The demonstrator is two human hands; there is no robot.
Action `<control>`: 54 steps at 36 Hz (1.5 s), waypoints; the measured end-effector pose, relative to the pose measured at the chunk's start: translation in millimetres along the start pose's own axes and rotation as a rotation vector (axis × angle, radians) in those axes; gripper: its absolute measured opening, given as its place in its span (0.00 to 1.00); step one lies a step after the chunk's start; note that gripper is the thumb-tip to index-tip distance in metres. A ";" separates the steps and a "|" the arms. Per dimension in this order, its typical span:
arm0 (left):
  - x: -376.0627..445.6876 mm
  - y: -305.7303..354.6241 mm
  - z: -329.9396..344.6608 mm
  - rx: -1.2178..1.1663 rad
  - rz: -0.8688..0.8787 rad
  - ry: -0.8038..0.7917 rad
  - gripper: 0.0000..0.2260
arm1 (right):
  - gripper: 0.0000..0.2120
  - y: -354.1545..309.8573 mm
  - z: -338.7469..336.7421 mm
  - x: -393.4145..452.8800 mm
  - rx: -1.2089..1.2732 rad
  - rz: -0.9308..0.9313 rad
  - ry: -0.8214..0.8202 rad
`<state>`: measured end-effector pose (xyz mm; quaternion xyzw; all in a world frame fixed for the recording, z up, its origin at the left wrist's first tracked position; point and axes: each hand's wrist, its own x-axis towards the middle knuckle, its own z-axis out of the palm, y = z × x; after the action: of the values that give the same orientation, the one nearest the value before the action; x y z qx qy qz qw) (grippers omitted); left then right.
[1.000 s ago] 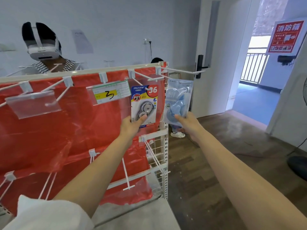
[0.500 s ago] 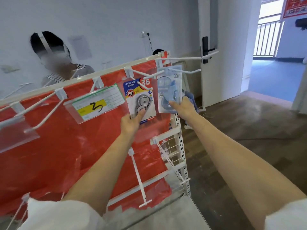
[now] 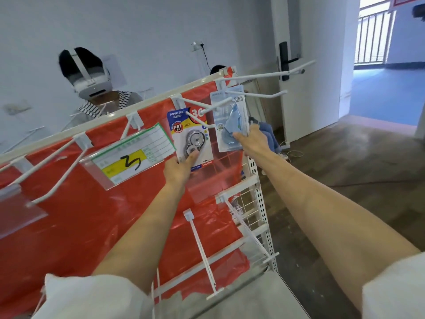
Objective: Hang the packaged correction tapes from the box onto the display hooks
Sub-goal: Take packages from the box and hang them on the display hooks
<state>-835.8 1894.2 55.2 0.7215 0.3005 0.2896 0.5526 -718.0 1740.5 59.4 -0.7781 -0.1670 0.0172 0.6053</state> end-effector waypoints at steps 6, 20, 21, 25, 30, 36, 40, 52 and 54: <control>8.3 -15.9 -4.4 0.297 0.152 -0.019 0.28 | 0.22 0.5 -0.8 -4.7 -0.182 0.035 -0.060; -40.0 -9.5 -13.3 0.912 0.197 -0.051 0.13 | 0.08 3.0 -42.1 -42.9 -0.664 -0.189 -0.215; -48.3 -10.9 -13.0 0.980 0.180 -0.085 0.13 | 0.08 2.5 -46.3 -48.5 -0.686 -0.220 -0.228; -77.5 -16.6 -4.1 1.186 0.229 -0.236 0.10 | 0.12 2.3 -59.1 -69.3 -0.808 -0.289 -0.278; -108.6 -16.7 14.6 1.264 0.320 -0.345 0.11 | 0.13 12.3 -72.4 -94.3 -0.874 -0.296 -0.303; -147.9 -25.3 42.1 1.273 0.450 -0.425 0.11 | 0.17 38.4 -92.1 -132.2 -0.868 -0.270 -0.331; -175.3 -43.4 65.2 1.268 0.479 -0.513 0.13 | 0.20 74.6 -105.2 -154.9 -0.850 -0.189 -0.371; -243.4 -127.9 123.1 1.287 0.407 -0.870 0.13 | 0.20 192.4 -145.0 -240.2 -0.778 0.172 -0.413; -248.8 -139.5 128.7 1.329 0.390 -0.933 0.14 | 0.20 206.4 -149.0 -252.5 -0.770 0.239 -0.412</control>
<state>-917.3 1655.5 -130.1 0.9822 0.0190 -0.1860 0.0195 -872.7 1486.5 -140.8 -0.9407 -0.1872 0.1781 0.2199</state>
